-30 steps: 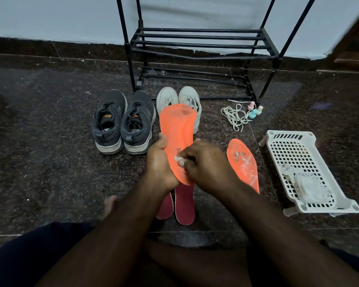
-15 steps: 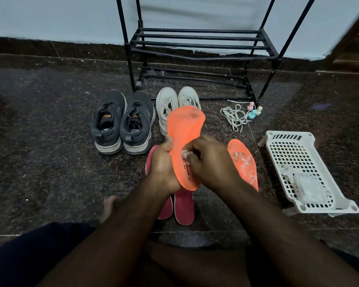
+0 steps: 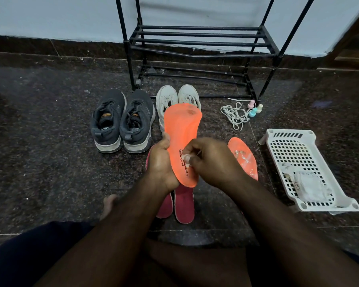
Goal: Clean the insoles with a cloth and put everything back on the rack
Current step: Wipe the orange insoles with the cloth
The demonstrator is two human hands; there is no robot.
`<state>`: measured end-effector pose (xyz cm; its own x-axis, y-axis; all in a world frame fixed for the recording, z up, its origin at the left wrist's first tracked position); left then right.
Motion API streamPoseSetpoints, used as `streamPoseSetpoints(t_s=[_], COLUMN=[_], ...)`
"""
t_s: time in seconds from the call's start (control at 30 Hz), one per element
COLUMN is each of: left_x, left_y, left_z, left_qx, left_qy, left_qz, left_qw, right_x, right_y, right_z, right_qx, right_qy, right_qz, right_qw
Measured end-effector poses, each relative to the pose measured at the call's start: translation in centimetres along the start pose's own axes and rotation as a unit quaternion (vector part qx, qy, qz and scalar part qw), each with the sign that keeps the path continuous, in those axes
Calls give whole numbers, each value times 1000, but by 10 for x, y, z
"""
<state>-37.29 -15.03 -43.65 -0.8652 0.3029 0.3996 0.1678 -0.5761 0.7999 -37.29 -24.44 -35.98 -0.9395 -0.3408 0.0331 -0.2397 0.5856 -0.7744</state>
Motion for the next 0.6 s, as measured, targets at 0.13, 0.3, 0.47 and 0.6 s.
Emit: streamPoseSetpoints(t_s=[0.13, 0.3, 0.47, 0.6], left_x=[-3, -2, 1, 1], left_y=[-7, -1, 5, 6], left_z=[7, 9, 14, 18], left_qx=[17, 41, 62, 61], left_qy=[7, 8, 33, 36], left_qz=[30, 0, -29, -31], left_qw=[999, 999, 997, 997], right_x=[6, 3, 10, 11], right_y=[15, -1, 19, 19], right_z=[-7, 2, 3, 4], right_qx=[3, -56, -50, -191], right_qy=[1, 19, 33, 63], right_qz=[-65, -26, -105, -125], right_qw=[998, 998, 993, 972])
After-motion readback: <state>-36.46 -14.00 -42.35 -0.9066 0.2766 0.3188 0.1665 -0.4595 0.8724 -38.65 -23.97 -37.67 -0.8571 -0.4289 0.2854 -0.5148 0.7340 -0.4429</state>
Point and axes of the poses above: each hand's wrist, its own x-axis away from the middle knuckle, its own y-axis out of the palm, z = x × y, the point moved 6 cm from there along -x, towards the middle knuckle, and after that the axes turned 5 degrees about -z, right-handed, at the moved point
